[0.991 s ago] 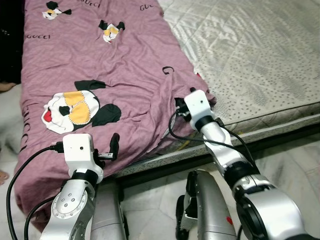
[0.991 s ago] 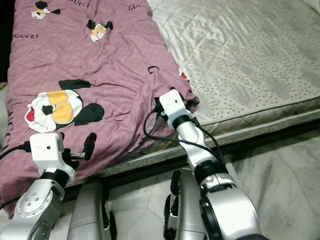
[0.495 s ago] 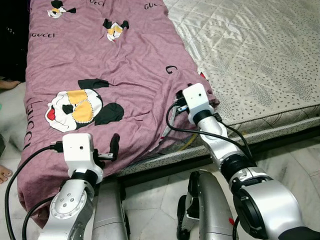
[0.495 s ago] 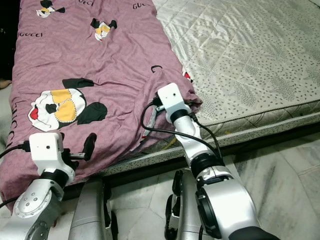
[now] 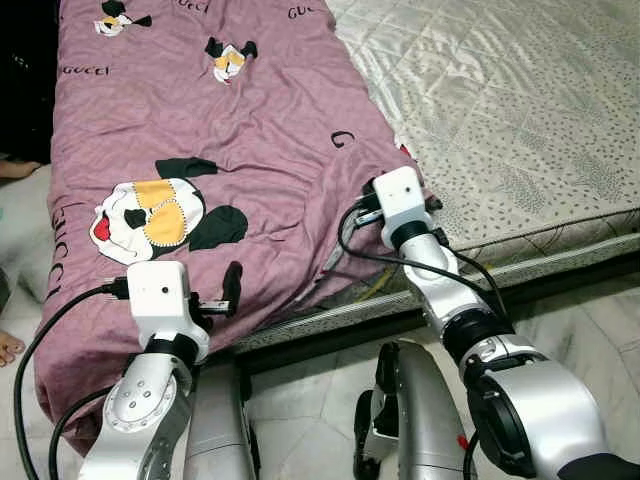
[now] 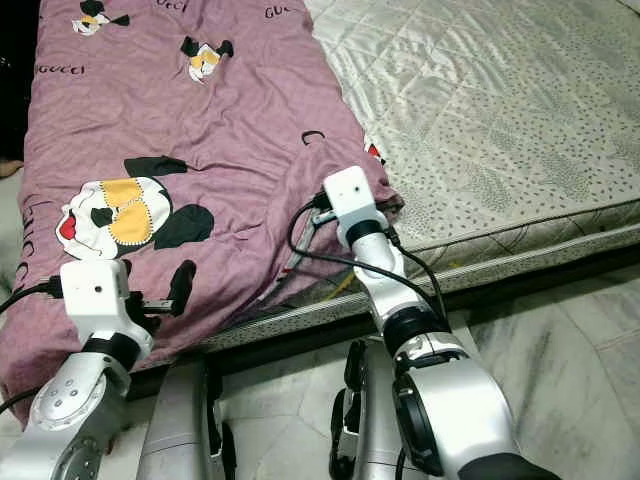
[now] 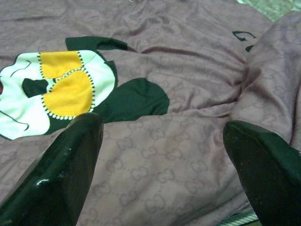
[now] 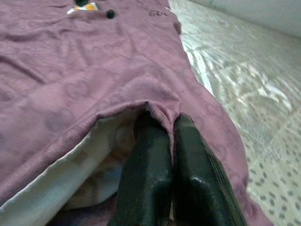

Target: Clean up the room

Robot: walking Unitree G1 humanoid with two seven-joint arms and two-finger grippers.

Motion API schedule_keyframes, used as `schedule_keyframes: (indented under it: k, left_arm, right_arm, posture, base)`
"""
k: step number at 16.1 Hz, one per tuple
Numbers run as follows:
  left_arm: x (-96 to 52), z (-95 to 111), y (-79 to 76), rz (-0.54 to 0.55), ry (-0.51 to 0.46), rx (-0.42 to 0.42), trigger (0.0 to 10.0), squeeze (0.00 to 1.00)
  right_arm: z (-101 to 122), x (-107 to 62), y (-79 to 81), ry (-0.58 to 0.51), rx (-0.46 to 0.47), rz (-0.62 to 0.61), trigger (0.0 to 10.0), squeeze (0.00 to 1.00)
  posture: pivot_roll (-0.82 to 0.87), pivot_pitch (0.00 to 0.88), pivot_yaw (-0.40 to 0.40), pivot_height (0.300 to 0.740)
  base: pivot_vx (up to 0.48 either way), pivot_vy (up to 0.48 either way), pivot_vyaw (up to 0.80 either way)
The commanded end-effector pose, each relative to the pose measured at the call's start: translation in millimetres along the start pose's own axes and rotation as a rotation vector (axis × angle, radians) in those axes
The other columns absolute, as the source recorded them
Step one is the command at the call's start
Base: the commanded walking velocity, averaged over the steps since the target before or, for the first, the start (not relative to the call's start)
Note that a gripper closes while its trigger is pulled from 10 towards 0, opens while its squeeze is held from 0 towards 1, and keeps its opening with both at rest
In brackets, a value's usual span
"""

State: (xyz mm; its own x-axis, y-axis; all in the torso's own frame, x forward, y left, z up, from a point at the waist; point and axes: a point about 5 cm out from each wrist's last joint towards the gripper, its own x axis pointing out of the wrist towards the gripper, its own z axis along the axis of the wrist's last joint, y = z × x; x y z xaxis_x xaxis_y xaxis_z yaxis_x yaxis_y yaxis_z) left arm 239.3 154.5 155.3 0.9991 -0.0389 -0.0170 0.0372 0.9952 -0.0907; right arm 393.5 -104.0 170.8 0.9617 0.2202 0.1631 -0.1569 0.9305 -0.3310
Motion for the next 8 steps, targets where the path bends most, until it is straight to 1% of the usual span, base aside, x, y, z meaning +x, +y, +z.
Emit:
schedule_keyframes:
  k: [1,2,3,5,8]
  left_arm:
    - [-0.8,-4,0.2,0.005,0.013,0.003,10.0,0.0]
    - [4.0,-4,-3.3,0.005,-0.001,-0.011,10.0,0.0]
    - [5.8,-4,-4.5,0.006,-0.005,-0.015,10.0,0.0]
    - [8.0,-6,-3.3,0.022,-0.017,-0.026,10.0,0.0]
    - [10.3,-9,-1.4,0.037,-0.024,-0.035,10.0,0.0]
  right_arm:
    - [-6,-1.5,-1.9,0.038,0.03,-0.014,0.0,0.0]
    - [-10,-2.5,-10.4,0.064,0.082,-0.042,0.0,0.0]
    - [-11,-3.0,-13.1,0.07,0.089,-0.047,0.0,0.0]
    - [-24,-11.6,-29.1,0.097,0.114,-0.073,0.0,0.0]
    - [-37,-23.1,-48.3,0.118,0.143,-0.113,0.0,0.0]
  posture:
    - [0.24,0.307,0.02,0.551]
    - [0.23,0.294,0.003,0.551]
    - [0.22,0.29,-0.004,0.551]
    - [0.2,0.269,-0.029,0.551]
    - [0.16,0.245,-0.042,0.551]
  base:
    - [0.0,0.0,0.0]
    - [0.0,0.0,0.0]
    - [0.0,0.0,0.0]
    - [0.0,0.0,0.0]
    - [0.0,0.0,0.0]
